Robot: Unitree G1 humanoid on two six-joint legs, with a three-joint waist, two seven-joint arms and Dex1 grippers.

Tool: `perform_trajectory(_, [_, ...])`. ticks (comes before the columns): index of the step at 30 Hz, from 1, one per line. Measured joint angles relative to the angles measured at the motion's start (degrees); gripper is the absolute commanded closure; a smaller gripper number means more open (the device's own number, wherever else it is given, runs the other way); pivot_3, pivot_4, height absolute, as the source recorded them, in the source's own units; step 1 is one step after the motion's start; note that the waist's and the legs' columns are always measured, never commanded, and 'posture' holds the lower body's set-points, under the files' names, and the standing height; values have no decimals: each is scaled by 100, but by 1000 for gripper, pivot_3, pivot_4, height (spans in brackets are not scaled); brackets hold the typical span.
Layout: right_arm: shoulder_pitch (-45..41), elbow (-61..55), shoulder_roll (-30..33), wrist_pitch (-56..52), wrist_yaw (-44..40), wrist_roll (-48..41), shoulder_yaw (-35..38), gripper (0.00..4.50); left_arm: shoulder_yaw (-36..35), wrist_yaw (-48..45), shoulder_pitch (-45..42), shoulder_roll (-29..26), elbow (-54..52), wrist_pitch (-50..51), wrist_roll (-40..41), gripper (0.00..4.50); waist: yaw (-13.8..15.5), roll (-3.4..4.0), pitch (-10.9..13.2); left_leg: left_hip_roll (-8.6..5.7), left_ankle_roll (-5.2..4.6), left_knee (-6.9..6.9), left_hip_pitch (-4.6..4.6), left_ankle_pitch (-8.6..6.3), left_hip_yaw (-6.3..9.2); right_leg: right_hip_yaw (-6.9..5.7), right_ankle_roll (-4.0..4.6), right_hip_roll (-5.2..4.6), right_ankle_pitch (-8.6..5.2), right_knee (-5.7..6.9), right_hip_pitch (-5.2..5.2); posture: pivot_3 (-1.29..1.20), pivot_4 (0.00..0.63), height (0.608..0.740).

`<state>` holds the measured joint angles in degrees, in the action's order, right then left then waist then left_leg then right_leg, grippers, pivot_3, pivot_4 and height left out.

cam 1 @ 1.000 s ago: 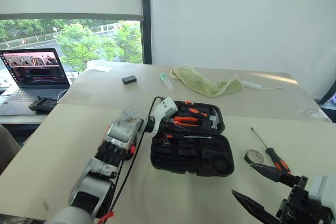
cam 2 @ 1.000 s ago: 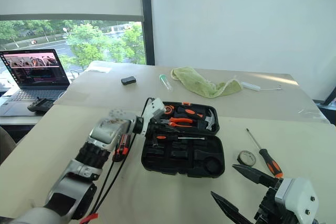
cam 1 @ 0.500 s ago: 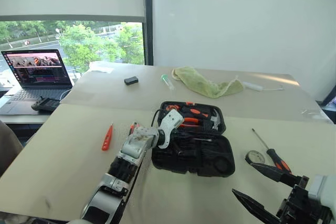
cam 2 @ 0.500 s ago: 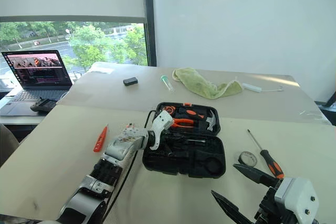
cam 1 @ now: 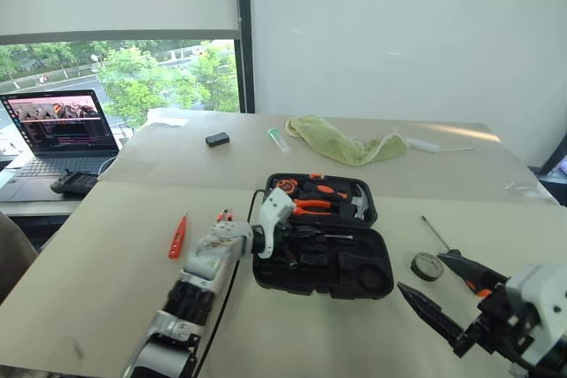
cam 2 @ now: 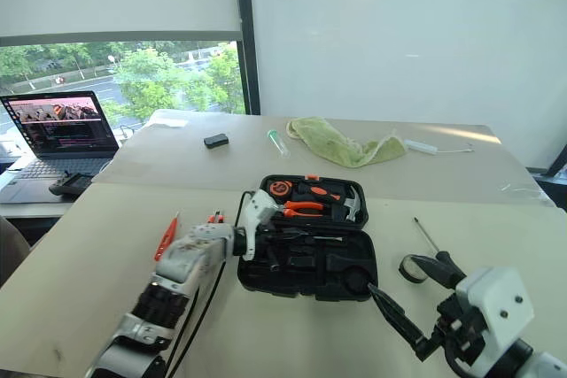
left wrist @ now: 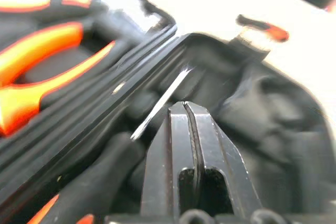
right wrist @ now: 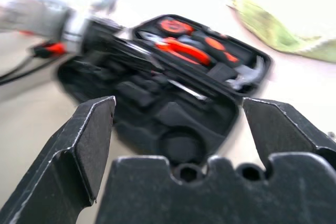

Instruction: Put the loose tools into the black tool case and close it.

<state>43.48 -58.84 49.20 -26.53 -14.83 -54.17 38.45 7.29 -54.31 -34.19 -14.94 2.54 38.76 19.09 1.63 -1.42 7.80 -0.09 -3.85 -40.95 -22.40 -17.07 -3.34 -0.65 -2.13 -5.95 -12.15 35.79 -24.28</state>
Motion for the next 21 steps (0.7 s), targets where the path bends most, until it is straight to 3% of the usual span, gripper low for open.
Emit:
perform_trajectory(5, [-273,487,1071,-1422,849,-1481,634,0,-226,-755,-101,-798,-828,390,806,1960,31,-3,2,-4,-4,-1,-1,-1,2,1,22,18,-13,-20,14,0,150,740])
perform_trajectory(10, [-1279,1858,2217,-2595,1640,-2503,766,0,-310,-1440,-250,-1597,-1400,591,1391,117,-12,-3,9,-1,-9,3,-2,0,-7,14,32,39,-12,-60,24,0,150,740])
perform_trajectory(14, [-2228,2891,2862,-3260,1843,-2632,90,0,-309,-1510,-107,-1863,-1788,715,1648,50,-21,-6,10,0,-8,11,-12,0,-7,11,15,52,-2,-75,19,0,150,740])
perform_trajectory(21, [-3991,4327,2770,-3660,1350,-1883,-1818,0,-360,-1301,140,-2067,-2315,1031,2071,50,-77,-2,16,-3,-12,1,-35,-1,-9,13,-22,53,19,-82,4,0,150,740])
